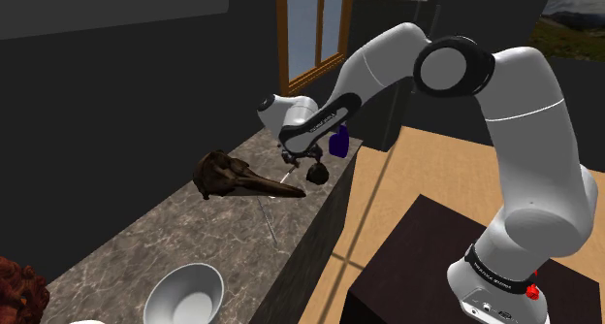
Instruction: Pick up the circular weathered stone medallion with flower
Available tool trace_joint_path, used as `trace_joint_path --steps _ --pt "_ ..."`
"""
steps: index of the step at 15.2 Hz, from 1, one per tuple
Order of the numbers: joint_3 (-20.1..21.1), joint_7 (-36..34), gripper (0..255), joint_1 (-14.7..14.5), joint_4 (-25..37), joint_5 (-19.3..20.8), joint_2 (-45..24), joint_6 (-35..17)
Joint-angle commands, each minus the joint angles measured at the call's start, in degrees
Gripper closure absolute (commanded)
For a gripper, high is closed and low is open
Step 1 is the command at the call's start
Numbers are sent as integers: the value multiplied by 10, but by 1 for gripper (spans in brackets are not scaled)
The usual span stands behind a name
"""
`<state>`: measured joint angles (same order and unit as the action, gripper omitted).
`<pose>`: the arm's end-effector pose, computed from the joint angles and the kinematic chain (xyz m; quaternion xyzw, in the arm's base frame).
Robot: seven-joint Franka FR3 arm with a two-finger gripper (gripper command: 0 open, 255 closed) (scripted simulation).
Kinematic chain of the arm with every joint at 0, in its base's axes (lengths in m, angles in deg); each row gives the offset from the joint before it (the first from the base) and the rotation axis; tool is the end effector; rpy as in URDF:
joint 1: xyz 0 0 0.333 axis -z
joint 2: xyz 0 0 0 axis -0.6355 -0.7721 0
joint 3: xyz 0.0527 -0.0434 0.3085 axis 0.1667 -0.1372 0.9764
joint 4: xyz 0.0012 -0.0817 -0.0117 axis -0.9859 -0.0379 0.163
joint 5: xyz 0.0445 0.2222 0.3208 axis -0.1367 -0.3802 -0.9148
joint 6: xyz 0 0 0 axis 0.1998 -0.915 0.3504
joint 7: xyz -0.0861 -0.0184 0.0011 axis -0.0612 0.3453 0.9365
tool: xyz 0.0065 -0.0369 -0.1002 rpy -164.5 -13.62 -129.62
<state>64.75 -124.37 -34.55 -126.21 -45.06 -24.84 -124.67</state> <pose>0.6478 0.0661 0.2174 0.8644 -0.4378 0.0476 0.2426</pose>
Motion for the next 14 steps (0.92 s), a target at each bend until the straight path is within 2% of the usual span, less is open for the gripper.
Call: trace_joint_path --steps 1,6,10,14 --pt "-17 -19 0 -9 53 6 -48 17" --pt "-57 -50 0 -22 190 8 -162 59" --pt "-86 -62 0 -26 329 0 -266 104" --pt "-88 -65 0 -28 347 2 -293 95"
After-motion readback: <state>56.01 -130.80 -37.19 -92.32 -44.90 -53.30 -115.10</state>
